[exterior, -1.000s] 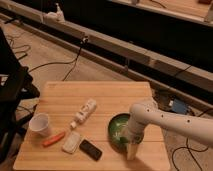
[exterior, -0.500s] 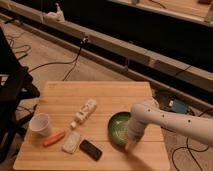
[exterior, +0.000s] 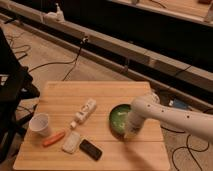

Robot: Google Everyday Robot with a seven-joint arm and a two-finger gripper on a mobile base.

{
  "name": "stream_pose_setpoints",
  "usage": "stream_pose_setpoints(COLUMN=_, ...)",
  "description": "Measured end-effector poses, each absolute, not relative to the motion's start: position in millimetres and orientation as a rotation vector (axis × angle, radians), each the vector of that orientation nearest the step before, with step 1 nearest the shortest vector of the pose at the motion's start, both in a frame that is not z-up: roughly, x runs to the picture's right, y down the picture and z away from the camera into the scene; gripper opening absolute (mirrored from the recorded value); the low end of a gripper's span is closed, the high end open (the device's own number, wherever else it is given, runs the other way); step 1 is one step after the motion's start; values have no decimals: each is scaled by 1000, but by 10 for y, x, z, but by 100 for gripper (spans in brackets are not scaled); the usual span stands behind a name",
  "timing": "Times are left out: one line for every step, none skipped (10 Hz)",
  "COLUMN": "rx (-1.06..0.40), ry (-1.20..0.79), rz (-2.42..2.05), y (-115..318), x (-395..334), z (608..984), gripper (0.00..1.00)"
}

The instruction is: Drag the ceramic bowl in a circle

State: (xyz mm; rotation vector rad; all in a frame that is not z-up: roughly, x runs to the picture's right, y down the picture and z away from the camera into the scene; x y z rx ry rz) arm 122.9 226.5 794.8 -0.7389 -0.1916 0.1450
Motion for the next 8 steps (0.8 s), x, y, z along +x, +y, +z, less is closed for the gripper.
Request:
stream_pose_setpoints(rx=-695, ry=-192, rz=157, y=1995, x=1161, z=8058, gripper=0)
stream_pose_setpoints(rx=-673, ry=-201, rz=158, y=1843, x=1081, z=8116, gripper=0)
stream_pose_setpoints(rx=-658, ry=-223, rz=147, y=1712, x=913, z=8161, gripper=0)
stream_pose_setpoints(rx=-656, ry=-254, rz=118, y=1665, x=710, z=8174, gripper=0)
stream_pose_setpoints(rx=-662, ry=-290, rz=93, y=1694, x=529, z=8144, gripper=0)
stream_pose_setpoints(rx=-678, ry=-314, rz=81, y=1781, x=424, z=8098, gripper=0)
stream_pose_setpoints(rx=-702, ry=-326, rz=80, y=1921, x=387, z=8036, gripper=0)
stream_pose_setpoints(rx=-731, ry=-320, rz=100, y=2115, x=462, z=7923, gripper=0)
